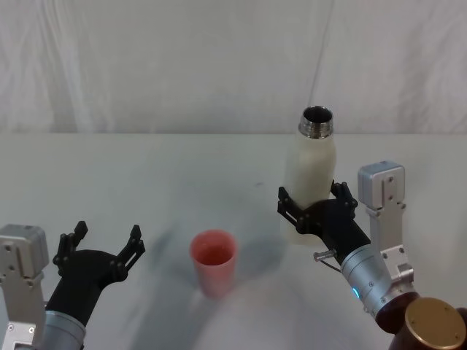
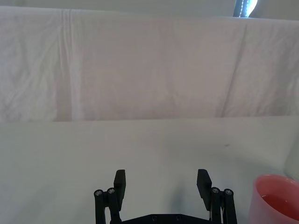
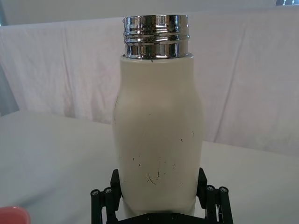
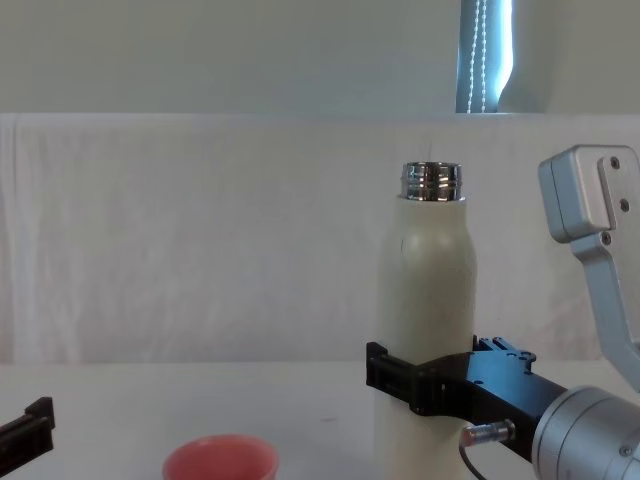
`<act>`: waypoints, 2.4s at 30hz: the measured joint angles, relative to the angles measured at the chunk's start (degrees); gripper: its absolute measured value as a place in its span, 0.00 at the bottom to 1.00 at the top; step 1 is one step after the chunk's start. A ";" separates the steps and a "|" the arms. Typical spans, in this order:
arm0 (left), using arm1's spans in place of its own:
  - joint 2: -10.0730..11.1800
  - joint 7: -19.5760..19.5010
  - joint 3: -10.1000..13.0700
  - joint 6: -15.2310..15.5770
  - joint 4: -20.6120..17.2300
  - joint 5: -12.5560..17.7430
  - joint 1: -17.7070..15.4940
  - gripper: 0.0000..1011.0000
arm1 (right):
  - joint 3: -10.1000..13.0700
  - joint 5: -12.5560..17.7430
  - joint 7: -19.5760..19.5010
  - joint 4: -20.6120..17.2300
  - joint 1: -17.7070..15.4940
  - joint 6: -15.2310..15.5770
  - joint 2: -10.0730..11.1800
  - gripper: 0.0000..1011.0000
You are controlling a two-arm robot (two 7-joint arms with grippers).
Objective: Grasp the thermos with one hand and pour water into the cup lid.
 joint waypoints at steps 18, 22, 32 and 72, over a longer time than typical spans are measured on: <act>0.00 0.00 0.00 0.00 0.00 0.00 0.00 0.99 | 0.00 0.00 0.00 0.04 0.01 -0.02 0.00 0.94; 0.00 0.00 0.00 0.00 0.00 0.00 0.00 0.99 | 0.00 0.00 0.00 0.04 0.01 -0.02 0.00 0.94; 0.00 0.00 0.00 0.00 0.00 0.00 0.00 0.99 | 0.00 -0.01 0.00 0.04 0.01 -0.02 0.00 0.94; 0.00 0.00 0.00 0.01 0.00 0.00 0.00 0.99 | 0.00 -0.01 0.00 0.04 0.01 -0.01 0.00 0.94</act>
